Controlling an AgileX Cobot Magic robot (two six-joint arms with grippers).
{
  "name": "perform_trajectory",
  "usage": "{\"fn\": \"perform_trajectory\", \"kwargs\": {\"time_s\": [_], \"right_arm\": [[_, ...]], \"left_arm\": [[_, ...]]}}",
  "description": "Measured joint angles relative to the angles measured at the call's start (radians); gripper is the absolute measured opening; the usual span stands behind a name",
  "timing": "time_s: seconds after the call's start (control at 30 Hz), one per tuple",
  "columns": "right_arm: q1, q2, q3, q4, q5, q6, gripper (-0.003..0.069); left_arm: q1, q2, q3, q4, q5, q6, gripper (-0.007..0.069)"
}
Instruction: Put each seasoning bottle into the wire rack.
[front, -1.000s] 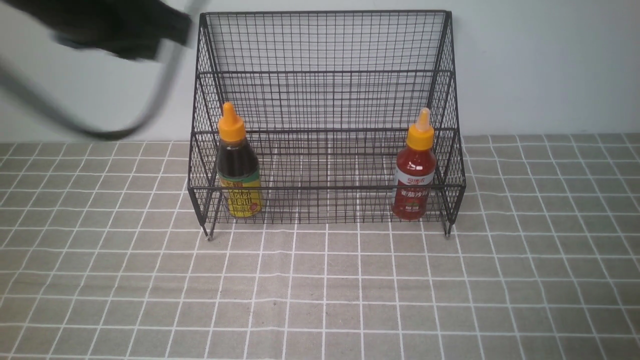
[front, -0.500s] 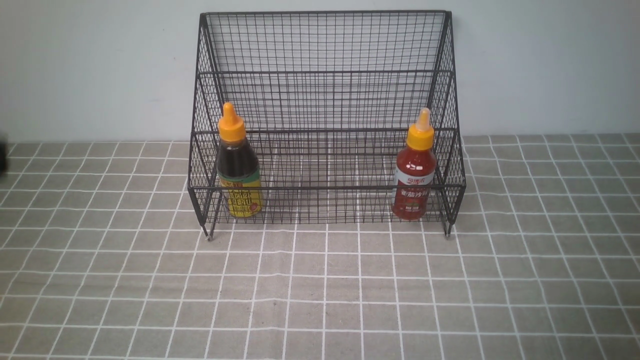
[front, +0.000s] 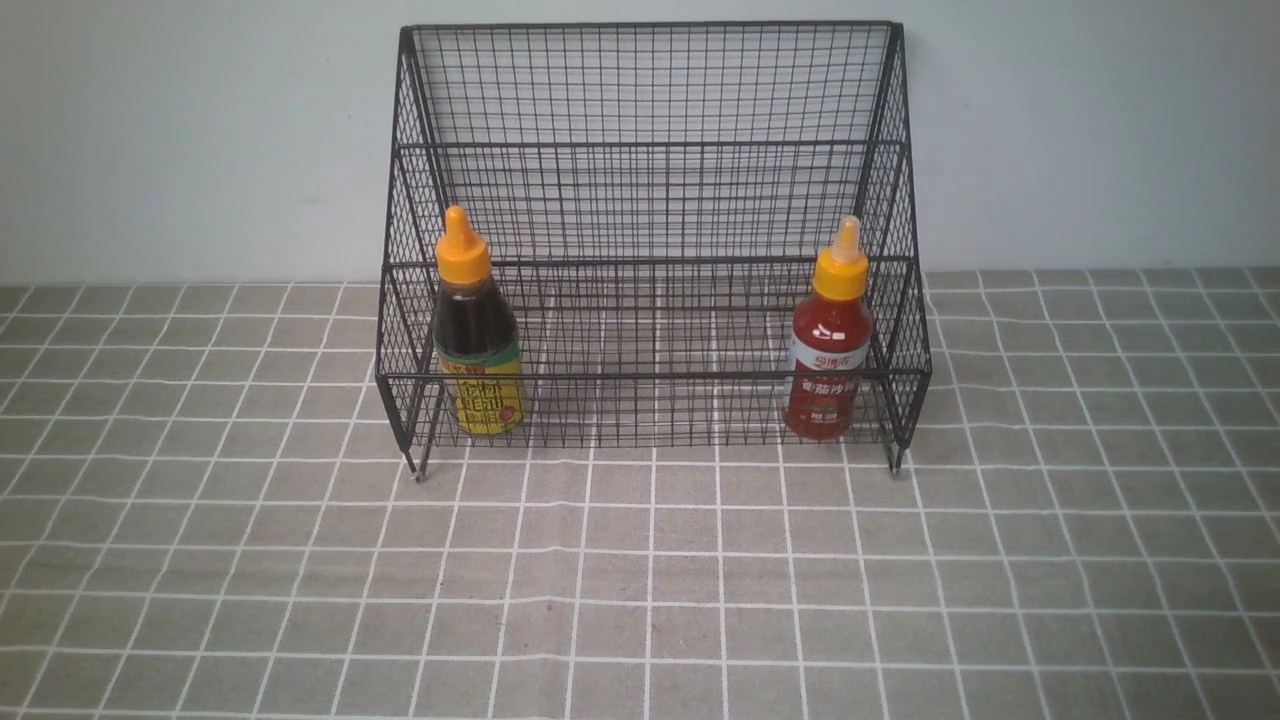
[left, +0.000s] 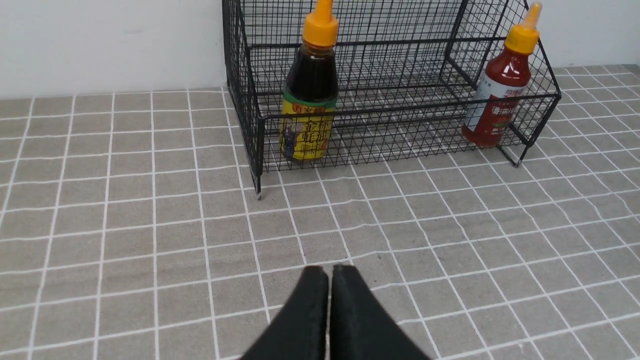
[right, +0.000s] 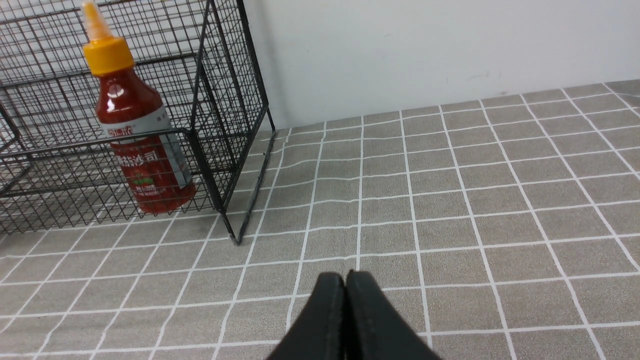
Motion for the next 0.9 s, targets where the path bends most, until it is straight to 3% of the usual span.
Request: {"fn": "perform_trajectory", "kwargs": {"time_s": [0.23, 0.33, 0.47, 0.6, 0.9], "right_arm": [[0.0, 0.0, 0.0, 0.001, 0.0, 0.0, -0.0012], [0.0, 0.0, 0.0, 0.002, 0.001, 0.0, -0.0012], [0.0, 0.0, 0.0, 0.003, 0.006, 0.0, -0.0012], [0.0, 0.0, -0.001, 0.003, 0.019, 0.0, -0.0012], [0.0, 0.0, -0.001, 0.003, 0.022, 0.0, -0.0012]], "left_arm": [[0.008, -0.025, 0.124, 0.106, -0.221, 0.024, -0.0007], [0.094, -0.069, 0.296, 0.105, -0.401, 0.085, -0.0007], [0.181, -0.096, 0.432, 0.063, -0.486, 0.129, -0.0007], [0.269, -0.099, 0.57, 0.012, -0.516, 0.15, -0.0007], [0.287, -0.099, 0.598, 0.002, -0.514, 0.15, -0.0007]]}}
